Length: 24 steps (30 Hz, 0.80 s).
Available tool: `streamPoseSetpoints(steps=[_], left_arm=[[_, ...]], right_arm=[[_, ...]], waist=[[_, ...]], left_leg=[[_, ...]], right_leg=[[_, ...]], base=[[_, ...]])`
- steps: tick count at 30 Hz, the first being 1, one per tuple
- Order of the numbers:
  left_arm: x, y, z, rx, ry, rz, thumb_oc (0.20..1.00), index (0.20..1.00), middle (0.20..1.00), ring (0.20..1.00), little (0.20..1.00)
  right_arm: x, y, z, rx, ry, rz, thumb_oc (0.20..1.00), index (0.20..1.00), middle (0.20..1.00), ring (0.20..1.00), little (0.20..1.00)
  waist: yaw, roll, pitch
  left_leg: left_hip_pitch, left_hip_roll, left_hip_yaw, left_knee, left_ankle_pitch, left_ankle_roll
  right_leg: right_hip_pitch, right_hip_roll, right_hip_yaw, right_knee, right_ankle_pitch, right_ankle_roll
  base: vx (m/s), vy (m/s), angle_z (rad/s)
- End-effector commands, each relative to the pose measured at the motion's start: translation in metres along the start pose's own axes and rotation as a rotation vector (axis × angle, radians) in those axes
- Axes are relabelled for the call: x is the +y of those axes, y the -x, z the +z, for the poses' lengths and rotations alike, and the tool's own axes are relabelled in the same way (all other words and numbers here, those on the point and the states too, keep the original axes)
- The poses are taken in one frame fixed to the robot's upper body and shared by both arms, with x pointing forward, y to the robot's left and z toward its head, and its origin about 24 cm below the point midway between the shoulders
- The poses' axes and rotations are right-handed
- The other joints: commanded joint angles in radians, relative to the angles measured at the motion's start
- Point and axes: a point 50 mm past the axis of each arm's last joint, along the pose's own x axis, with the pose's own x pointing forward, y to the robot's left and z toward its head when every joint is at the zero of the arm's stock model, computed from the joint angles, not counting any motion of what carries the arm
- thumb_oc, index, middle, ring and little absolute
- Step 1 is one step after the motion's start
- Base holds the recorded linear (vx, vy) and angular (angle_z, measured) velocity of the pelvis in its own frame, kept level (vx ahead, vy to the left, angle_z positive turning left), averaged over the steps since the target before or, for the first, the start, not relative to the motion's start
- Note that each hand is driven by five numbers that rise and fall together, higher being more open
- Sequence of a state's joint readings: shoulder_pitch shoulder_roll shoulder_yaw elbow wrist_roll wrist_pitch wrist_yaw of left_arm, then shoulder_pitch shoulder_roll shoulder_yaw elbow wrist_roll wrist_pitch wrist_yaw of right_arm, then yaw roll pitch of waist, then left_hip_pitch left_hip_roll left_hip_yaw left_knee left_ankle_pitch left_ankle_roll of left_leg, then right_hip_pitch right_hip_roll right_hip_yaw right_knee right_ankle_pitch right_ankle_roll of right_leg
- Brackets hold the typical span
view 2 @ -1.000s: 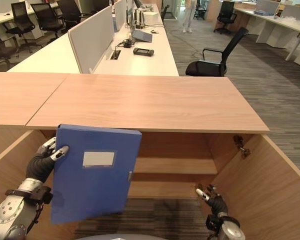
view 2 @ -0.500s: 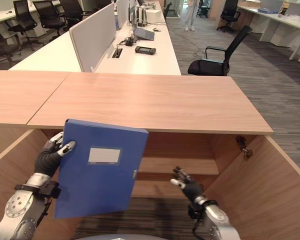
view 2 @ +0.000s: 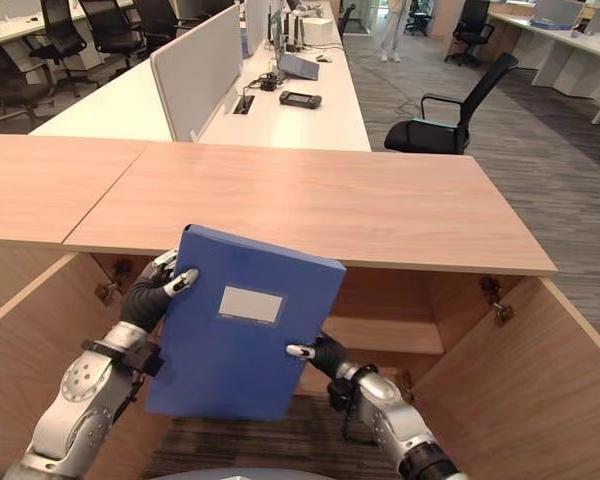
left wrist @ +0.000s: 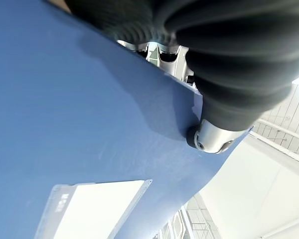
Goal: Put the empty folder in the office cabinet
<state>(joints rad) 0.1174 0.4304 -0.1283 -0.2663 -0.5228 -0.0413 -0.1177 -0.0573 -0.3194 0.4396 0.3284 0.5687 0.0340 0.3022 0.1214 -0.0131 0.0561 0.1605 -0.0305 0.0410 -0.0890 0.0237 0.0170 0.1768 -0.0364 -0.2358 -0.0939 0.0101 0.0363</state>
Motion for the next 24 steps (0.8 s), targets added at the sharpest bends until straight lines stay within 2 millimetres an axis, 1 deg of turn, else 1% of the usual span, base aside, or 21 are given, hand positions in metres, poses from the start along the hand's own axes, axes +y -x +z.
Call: streamPoseSetpoints(steps=[1,3,5,7,8,9,10,11,12,13,14,17,18,19,20,21,22,23,24], left_arm=[[-0.009,-0.016,0.018,-0.125,-0.001,-0.054,0.200,0.200,0.200,0.200,0.200],[-0.021,-0.027,0.016,-0.126,0.039,-0.093,0.200,0.200,0.200,0.200,0.200],[-0.023,-0.029,0.016,-0.129,0.045,-0.102,0.200,0.200,0.200,0.200,0.200],[-0.029,-0.034,0.016,-0.130,0.067,-0.126,0.200,0.200,0.200,0.200,0.200],[-0.029,-0.034,0.016,-0.130,0.067,-0.126,0.200,0.200,0.200,0.200,0.200],[-0.031,-0.036,0.017,-0.132,0.075,-0.133,0.200,0.200,0.200,0.200,0.200],[-0.033,-0.036,0.017,-0.136,0.083,-0.137,0.200,0.200,0.200,0.200,0.200],[-0.034,-0.037,0.017,-0.137,0.090,-0.144,0.200,0.200,0.200,0.200,0.200],[-0.038,-0.039,0.017,-0.137,0.103,-0.159,0.200,0.200,0.200,0.200,0.200],[-0.038,-0.039,0.017,-0.137,0.103,-0.159,0.200,0.200,0.200,0.200,0.200],[-0.040,-0.039,0.017,-0.136,0.115,-0.168,0.200,0.200,0.200,0.200,0.200],[-0.040,-0.038,0.015,-0.125,0.123,-0.159,0.200,0.200,0.200,0.200,0.200],[-0.040,-0.038,0.015,-0.125,0.123,-0.159,0.200,0.200,0.200,0.200,0.200],[-0.039,-0.035,0.011,-0.102,0.126,-0.160,0.200,0.200,0.200,0.200,0.200],[-0.039,-0.035,0.011,-0.102,0.126,-0.160,0.200,0.200,0.200,0.200,0.200],[-0.039,-0.034,0.009,-0.084,0.128,-0.167,0.322,0.322,0.322,0.322,0.322],[-0.036,-0.031,0.005,-0.053,0.112,-0.174,0.570,0.570,0.570,0.570,0.570],[-0.036,-0.031,0.005,-0.053,0.112,-0.174,1.000,1.000,1.000,1.000,1.000],[-0.031,-0.024,0.000,-0.010,0.111,-0.190,1.000,1.000,1.000,1.000,1.000]], right_arm=[[0.013,-0.016,0.022,-0.101,0.016,0.059,1.000,1.000,1.000,1.000,1.000],[0.026,-0.029,0.035,-0.147,-0.001,0.092,1.000,1.000,1.000,1.000,1.000],[0.028,-0.031,0.036,-0.153,-0.008,0.098,1.000,1.000,1.000,1.000,1.000],[0.040,-0.036,0.039,-0.167,-0.032,0.148,1.000,1.000,1.000,1.000,1.000],[0.040,-0.036,0.039,-0.167,-0.032,0.148,1.000,1.000,1.000,1.000,1.000],[0.045,-0.037,0.039,-0.168,-0.044,0.168,0.708,0.708,0.708,0.708,0.708],[0.049,-0.037,0.038,-0.166,-0.055,0.185,0.467,0.467,0.467,0.467,0.467],[0.053,-0.038,0.037,-0.161,-0.067,0.204,0.200,0.200,0.200,0.200,0.200],[0.060,-0.039,0.034,-0.153,-0.097,0.232,0.200,0.200,0.200,0.200,0.200],[0.060,-0.039,0.034,-0.153,-0.097,0.232,0.200,0.200,0.200,0.200,0.200],[0.066,-0.039,0.029,-0.147,-0.142,0.252,0.200,0.200,0.200,0.200,0.200],[0.070,-0.036,0.019,-0.144,-0.236,0.232,0.200,0.200,0.200,0.200,0.200],[0.070,-0.036,0.019,-0.144,-0.237,0.232,0.200,0.200,0.200,0.200,0.200],[0.067,-0.033,0.007,-0.126,-0.328,0.193,0.200,0.200,0.200,0.200,0.200],[0.067,-0.033,0.007,-0.126,-0.328,0.193,0.200,0.200,0.200,0.200,0.200],[0.067,-0.032,0.001,-0.112,-0.363,0.175,0.200,0.200,0.200,0.200,0.200],[0.063,-0.029,-0.007,-0.106,-0.439,0.133,0.200,0.200,0.200,0.200,0.200],[0.063,-0.029,-0.007,-0.106,-0.440,0.133,0.200,0.200,0.200,0.200,0.200],[0.060,-0.023,-0.018,-0.098,-0.507,0.096,0.200,0.200,0.200,0.200,0.200]], waist=[[0.011,-0.040,-0.008],[0.010,-0.040,-0.010],[0.010,-0.041,-0.010],[0.009,-0.041,-0.009],[0.009,-0.041,-0.009],[0.008,-0.042,-0.009],[0.008,-0.042,-0.009],[0.007,-0.043,-0.008],[0.006,-0.043,-0.007],[0.006,-0.043,-0.007],[0.004,-0.043,-0.006],[-0.003,-0.041,-0.004],[-0.003,-0.042,-0.004],[-0.010,-0.038,-0.004],[-0.010,-0.038,-0.004],[-0.014,-0.036,-0.004],[-0.022,-0.032,-0.002],[-0.022,-0.032,-0.003],[-0.029,-0.028,-0.003]], left_leg=[[0.022,0.014,-0.043,0.002,-0.073,-0.008],[0.023,0.015,-0.041,0.002,-0.072,-0.008],[0.023,0.015,-0.042,0.002,-0.072,-0.008],[0.023,0.016,-0.042,0.002,-0.070,-0.009],[0.023,0.016,-0.042,0.002,-0.070,-0.009],[0.022,0.016,-0.041,0.002,-0.070,-0.010],[0.022,0.017,-0.042,0.002,-0.070,-0.010],[0.022,0.017,-0.042,0.002,-0.070,-0.010],[0.022,0.017,-0.042,0.002,-0.070,-0.011],[0.022,0.017,-0.042,0.002,-0.070,-0.011],[0.023,0.017,-0.042,0.002,-0.069,-0.011],[0.023,0.019,-0.039,0.002,-0.070,-0.012],[0.023,0.019,-0.039,0.002,-0.070,-0.012],[0.023,0.019,-0.037,0.002,-0.071,-0.013],[0.023,0.019,-0.037,0.002,-0.071,-0.013],[0.023,0.019,-0.036,0.002,-0.071,-0.013],[0.024,0.020,-0.033,0.002,-0.071,-0.014],[0.024,0.020,-0.032,0.002,-0.071,-0.014],[0.024,0.020,-0.028,0.002,-0.073,-0.015]], right_leg=[[0.022,-0.017,-0.037,0.007,-0.029,0.046],[0.019,-0.016,-0.035,0.007,-0.025,0.046],[0.019,-0.016,-0.035,0.007,-0.025,0.046],[0.019,-0.015,-0.035,0.007,-0.025,0.044],[0.019,-0.015,-0.035,0.007,-0.025,0.044],[0.017,-0.014,-0.035,0.007,-0.025,0.044],[0.017,-0.014,-0.035,0.007,-0.025,0.044],[0.017,-0.013,-0.034,0.007,-0.026,0.043],[0.016,-0.012,-0.033,0.007,-0.026,0.043],[0.016,-0.012,-0.033,0.007,-0.026,0.043],[0.017,-0.012,-0.033,0.007,-0.025,0.042],[0.017,-0.011,-0.032,0.007,-0.026,0.042],[0.017,-0.011,-0.032,0.007,-0.026,0.042],[0.014,-0.009,-0.031,0.007,-0.025,0.043],[0.014,-0.009,-0.031,0.007,-0.025,0.043],[0.013,-0.009,-0.029,0.007,-0.024,0.043],[0.013,-0.008,-0.027,0.007,-0.023,0.044],[0.013,-0.007,-0.026,0.007,-0.023,0.044],[0.011,-0.007,-0.023,0.007,-0.022,0.046]], base=[[0.00,0.000,0.00],[0.00,0.000,0.00],[0.00,0.000,0.00],[0.00,0.000,0.00],[0.00,0.000,0.00],[0.00,0.000,0.00],[0.00,0.000,0.00],[0.00,0.000,0.00],[0.00,0.000,0.00],[0.00,0.000,0.00],[0.00,0.000,0.00],[0.00,0.000,0.00],[0.00,0.000,0.00],[0.00,0.000,0.00],[0.00,0.000,0.00],[0.00,0.000,0.00],[0.00,0.001,-0.03],[0.01,0.006,-0.03],[0.00,0.012,-0.04]])
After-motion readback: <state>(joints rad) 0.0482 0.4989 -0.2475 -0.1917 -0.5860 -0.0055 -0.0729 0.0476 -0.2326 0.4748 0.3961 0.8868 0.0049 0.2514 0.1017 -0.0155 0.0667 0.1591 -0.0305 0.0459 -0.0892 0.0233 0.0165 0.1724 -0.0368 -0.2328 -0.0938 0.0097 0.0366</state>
